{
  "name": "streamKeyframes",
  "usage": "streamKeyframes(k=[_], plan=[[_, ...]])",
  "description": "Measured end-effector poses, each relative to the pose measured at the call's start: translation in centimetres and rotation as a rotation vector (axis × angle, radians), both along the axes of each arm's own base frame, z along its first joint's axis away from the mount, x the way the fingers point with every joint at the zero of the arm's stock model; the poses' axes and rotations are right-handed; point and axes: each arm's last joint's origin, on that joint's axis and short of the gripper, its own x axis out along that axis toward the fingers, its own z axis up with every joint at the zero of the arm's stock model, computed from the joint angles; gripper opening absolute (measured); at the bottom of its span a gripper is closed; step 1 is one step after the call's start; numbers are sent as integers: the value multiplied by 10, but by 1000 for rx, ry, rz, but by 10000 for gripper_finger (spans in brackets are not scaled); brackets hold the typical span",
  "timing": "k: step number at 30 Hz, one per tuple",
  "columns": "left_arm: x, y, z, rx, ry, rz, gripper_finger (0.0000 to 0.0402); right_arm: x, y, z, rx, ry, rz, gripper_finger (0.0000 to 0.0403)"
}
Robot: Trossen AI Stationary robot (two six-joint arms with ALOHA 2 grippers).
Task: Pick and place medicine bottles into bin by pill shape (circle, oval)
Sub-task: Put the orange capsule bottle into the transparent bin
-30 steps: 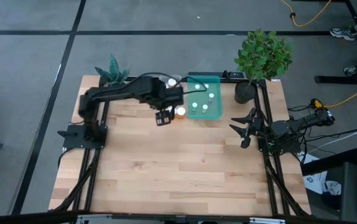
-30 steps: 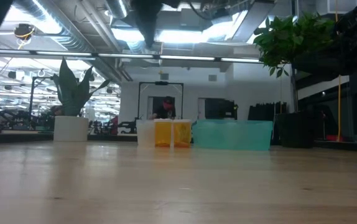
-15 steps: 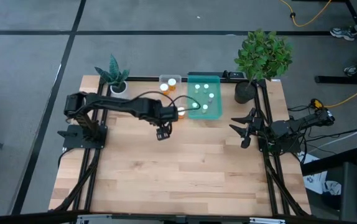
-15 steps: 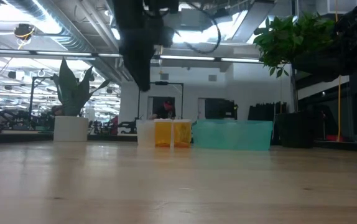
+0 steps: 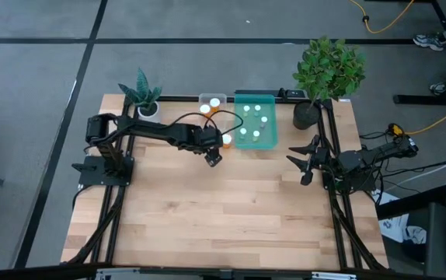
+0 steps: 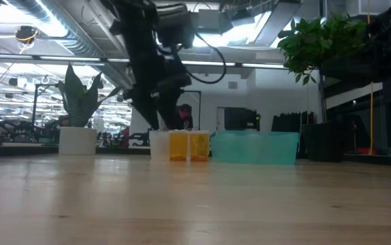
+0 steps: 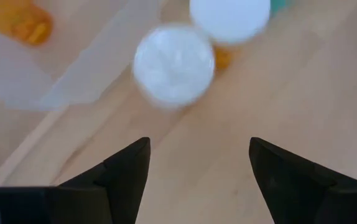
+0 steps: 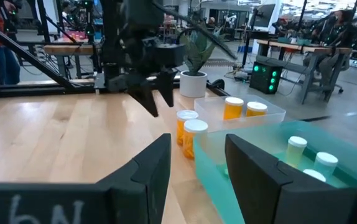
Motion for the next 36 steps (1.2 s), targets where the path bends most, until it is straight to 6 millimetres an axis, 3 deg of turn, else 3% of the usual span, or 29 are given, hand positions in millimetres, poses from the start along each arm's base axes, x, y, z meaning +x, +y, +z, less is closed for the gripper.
streamKeyframes(k=[11,22,36], plan=[[12,19,-31,17,19,76,265,0,0,0,22,-9,-1,154],[20,23,-26,121,-77,130,265,0,0,0,25,-10,-1,154],[21,24,-25,127,-97,145,265,0,0,0,22,-9,-1,154]])
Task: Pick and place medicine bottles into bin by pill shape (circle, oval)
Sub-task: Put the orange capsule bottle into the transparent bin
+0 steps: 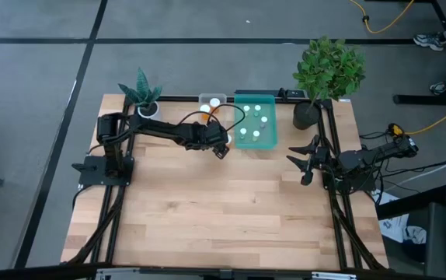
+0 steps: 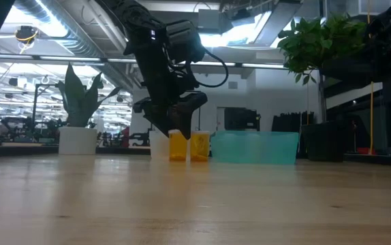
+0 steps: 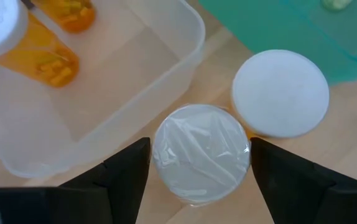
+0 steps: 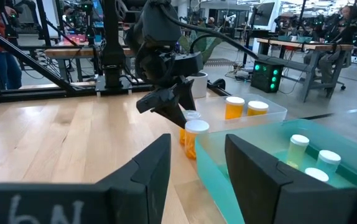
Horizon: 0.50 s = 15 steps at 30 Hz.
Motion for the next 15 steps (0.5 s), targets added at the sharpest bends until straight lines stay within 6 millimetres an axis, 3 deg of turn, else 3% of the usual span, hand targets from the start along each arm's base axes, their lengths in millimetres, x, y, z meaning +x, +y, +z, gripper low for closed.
streamKeyframes(k=[11,15], plan=[[0,-2,0,-39,-1,-41,185,0,0,0,0,0,0,154],[-1,-5,6,-90,-15,-90,181,0,0,0,-1,1,0,154]])
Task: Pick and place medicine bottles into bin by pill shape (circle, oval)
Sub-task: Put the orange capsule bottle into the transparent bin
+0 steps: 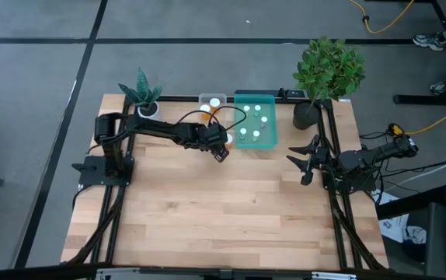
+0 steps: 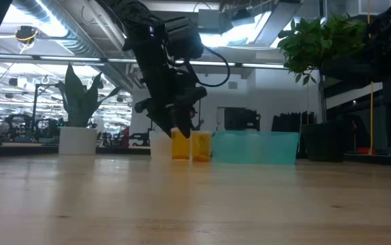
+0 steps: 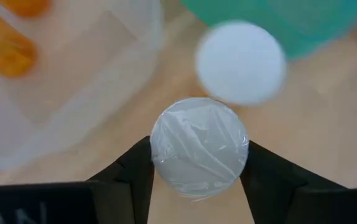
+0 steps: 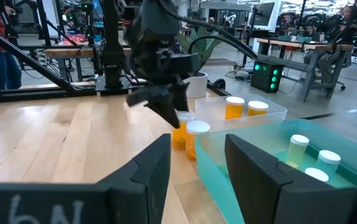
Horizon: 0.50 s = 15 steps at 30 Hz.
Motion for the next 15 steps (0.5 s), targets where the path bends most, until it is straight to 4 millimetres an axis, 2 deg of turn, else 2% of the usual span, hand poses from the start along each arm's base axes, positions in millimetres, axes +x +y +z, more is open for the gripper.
streamKeyframes(k=[3,10,13,15], plan=[[-4,-3,13,-51,2,-29,181,0,0,0,0,0,0,154],[-12,-3,75,65,33,-6,184,0,0,0,0,0,-1,154],[-10,5,103,163,-18,10,184,0,0,0,0,0,0,154],[-10,18,111,189,-17,25,184,0,0,0,1,1,0,154]])
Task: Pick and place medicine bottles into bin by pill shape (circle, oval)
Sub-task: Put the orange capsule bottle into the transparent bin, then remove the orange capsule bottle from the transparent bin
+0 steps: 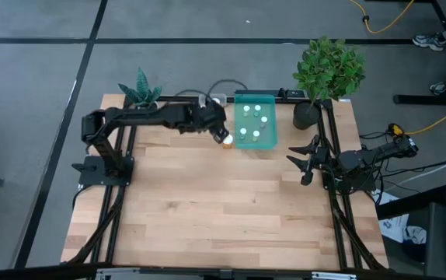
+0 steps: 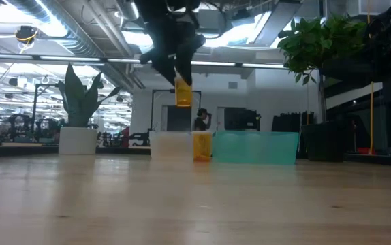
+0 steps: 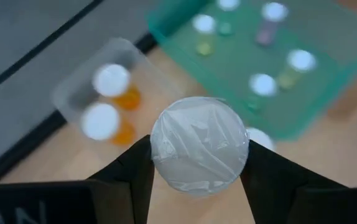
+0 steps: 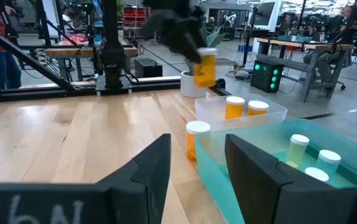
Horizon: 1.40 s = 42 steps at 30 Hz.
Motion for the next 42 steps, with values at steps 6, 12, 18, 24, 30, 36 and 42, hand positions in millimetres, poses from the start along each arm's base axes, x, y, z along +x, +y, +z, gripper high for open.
streamKeyframes(k=[6,12,18,24,30,36,42], plan=[[-18,44,-21,-81,63,61,184,0,0,0,1,0,0,154],[-31,61,-60,-119,81,85,184,0,0,0,-18,6,1,154],[-31,61,-67,-132,68,70,183,0,0,0,-25,8,1,154],[-35,59,-78,-139,98,58,189,0,0,0,-21,7,1,154],[-32,61,-77,-110,69,32,217,0,0,0,-20,7,1,154],[-33,63,-77,-103,68,30,236,0,0,0,-21,7,1,154],[-33,65,-77,-102,63,36,239,0,0,0,-21,7,1,154]])
